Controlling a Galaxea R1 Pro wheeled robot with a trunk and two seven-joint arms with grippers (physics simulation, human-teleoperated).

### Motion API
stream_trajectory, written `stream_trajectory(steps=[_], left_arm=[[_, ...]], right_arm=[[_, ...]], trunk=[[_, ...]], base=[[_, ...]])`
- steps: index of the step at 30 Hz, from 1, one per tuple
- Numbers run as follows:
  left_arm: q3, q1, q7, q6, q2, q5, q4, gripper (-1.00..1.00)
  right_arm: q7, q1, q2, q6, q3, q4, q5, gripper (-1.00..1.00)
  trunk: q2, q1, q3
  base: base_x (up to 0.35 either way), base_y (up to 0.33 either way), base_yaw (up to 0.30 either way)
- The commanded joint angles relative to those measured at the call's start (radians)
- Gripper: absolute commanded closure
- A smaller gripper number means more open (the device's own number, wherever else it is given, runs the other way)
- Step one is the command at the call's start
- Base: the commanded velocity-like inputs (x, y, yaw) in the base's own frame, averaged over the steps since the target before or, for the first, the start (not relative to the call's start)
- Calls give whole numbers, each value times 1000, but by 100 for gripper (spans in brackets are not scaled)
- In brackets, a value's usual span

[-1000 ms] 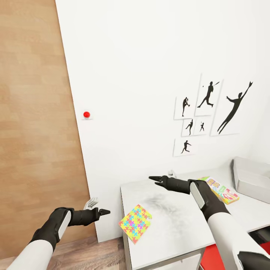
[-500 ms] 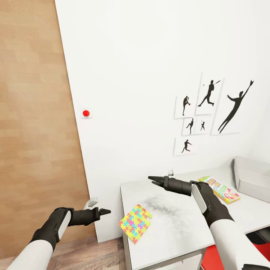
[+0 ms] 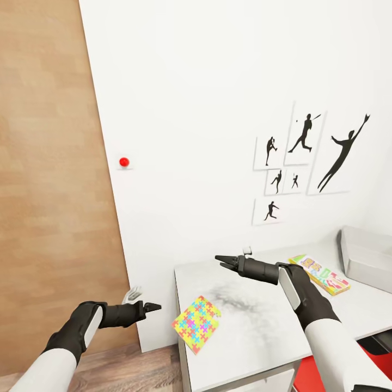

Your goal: Put all the toys in the child's room - the three board games (two on the bed and one on the table), the two jigsaw puzzles on the table, and the tennis ball on the table - inside the toy box on the table in the child's room.

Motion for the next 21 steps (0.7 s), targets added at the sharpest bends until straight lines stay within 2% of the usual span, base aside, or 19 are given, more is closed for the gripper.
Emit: stream_trajectory(steps=[1, 8, 15, 21], left_arm=[[3, -1, -3, 8, 0, 1, 0, -100], [10, -1, -9, 8, 0, 2, 3, -100], [57, -1, -68, 6, 0, 0, 22, -100], [74, -1, -100, 5, 5, -1, 33, -100]], right_arm=[[2, -1, 0, 5, -1, 0, -2, -100], [3, -1, 0, 4, -1, -1, -2, -100], [4, -1, 0, 3, -13, -1, -2, -100], [10, -1, 0, 5, -24, -1, -2, -100]], trunk=[[-9, 4, -5], [-58, 31, -27], [-107, 58, -49], [-149, 81, -68]], base=[[0, 0, 0], [0, 0, 0], [0, 0, 0], [0, 0, 0]])
